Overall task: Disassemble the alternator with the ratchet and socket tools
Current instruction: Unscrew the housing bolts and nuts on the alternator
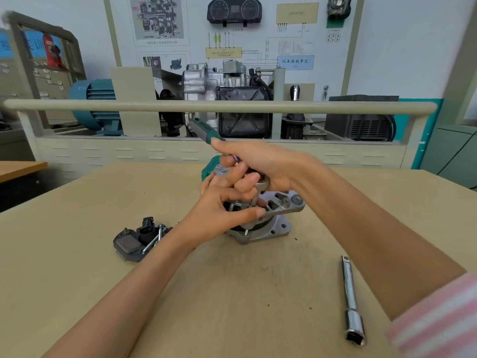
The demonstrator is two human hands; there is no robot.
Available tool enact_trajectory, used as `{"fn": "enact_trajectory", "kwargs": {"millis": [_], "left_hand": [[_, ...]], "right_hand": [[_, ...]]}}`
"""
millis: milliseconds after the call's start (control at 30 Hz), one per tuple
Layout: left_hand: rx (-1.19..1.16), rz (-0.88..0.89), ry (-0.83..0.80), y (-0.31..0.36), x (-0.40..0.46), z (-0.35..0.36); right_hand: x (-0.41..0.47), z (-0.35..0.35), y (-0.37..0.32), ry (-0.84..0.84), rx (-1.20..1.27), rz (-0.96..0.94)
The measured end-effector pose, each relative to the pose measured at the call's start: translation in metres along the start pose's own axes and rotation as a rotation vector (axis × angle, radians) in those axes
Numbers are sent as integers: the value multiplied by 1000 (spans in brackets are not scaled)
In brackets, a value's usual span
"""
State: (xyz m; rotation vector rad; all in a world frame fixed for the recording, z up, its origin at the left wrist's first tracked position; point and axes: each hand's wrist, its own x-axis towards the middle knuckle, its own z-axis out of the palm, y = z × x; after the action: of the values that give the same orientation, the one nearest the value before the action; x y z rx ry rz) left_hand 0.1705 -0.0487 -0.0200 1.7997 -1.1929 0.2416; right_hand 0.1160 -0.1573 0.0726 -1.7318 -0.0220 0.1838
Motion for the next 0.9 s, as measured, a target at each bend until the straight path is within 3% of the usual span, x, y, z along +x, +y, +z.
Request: {"fn": "enact_trajectory", "kwargs": {"millis": [133,233,333,433,500,733,900], "left_hand": [[-56,-9,-25,2,1,-5],[-43,37,1,1,-1,-2],[-2,64,71,0,-1,5],[5,75,112,3,-1,8],[8,78,128,2,-2,8],[68,60,90,4,0,5],[10,-5,68,4,-2,5]], "right_hand": [[6,1,-11,-202,-89,144],[2,4,-4,-132,-12,60],[-6,10,12,236,240,-153],[-16,24,32,717,740,-368],[-20,32,43,804,984,-454],[-12,25,30,672,927,-311],[-7,7,20,323,502,-124]]}}
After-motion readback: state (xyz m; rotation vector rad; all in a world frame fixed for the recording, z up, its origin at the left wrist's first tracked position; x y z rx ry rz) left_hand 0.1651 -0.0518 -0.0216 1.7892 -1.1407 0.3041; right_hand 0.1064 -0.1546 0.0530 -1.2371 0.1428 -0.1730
